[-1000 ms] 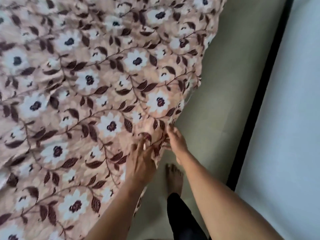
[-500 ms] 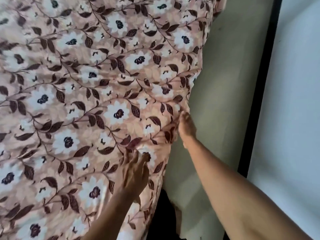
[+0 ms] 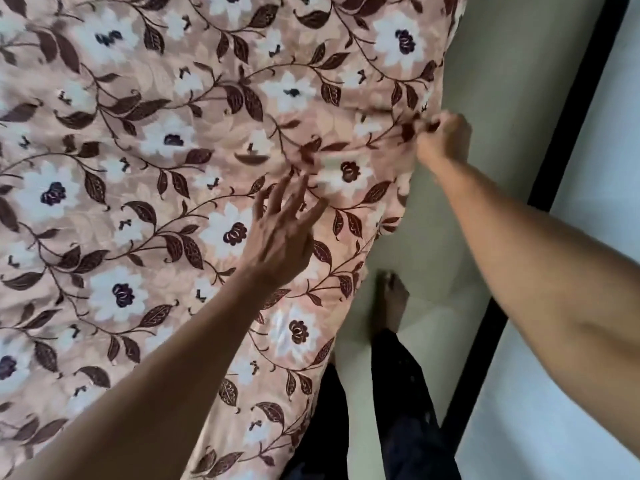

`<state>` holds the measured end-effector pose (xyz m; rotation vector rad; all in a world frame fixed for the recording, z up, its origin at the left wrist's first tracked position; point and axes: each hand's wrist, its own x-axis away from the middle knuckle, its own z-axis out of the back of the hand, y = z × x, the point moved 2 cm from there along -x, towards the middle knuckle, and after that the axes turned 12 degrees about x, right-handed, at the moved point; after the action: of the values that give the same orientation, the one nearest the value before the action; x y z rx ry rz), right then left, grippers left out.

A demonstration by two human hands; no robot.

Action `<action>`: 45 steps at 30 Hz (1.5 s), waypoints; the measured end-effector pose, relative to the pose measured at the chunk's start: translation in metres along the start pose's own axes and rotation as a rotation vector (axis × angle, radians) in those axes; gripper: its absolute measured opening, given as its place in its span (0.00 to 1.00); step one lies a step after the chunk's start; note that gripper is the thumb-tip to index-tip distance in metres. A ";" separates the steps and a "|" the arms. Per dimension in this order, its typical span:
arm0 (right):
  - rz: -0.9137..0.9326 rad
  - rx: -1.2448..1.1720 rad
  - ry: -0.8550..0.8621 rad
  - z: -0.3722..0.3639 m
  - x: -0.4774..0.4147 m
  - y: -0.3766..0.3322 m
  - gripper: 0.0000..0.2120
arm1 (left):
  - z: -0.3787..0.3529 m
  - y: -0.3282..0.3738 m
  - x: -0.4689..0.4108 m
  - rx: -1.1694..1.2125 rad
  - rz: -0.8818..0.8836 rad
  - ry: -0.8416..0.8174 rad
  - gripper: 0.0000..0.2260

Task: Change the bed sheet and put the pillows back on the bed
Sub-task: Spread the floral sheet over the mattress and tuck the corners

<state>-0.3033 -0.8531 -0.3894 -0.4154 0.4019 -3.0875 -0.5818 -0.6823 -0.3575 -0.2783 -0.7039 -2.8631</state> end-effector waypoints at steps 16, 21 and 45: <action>-0.002 -0.181 -0.263 -0.037 0.033 0.041 0.10 | 0.008 0.037 -0.086 0.039 0.096 -0.160 0.33; -0.236 -0.184 -0.157 -0.010 -0.037 0.053 0.08 | 0.011 0.059 -0.116 0.006 0.048 -0.212 0.32; 0.294 0.126 -0.398 0.053 -0.203 -0.022 0.10 | 0.076 0.011 -0.368 0.254 0.171 0.409 0.12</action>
<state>-0.0930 -0.8387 -0.3871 -0.8578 0.2318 -2.6414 -0.2130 -0.6086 -0.3684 0.2628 -0.8923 -2.5148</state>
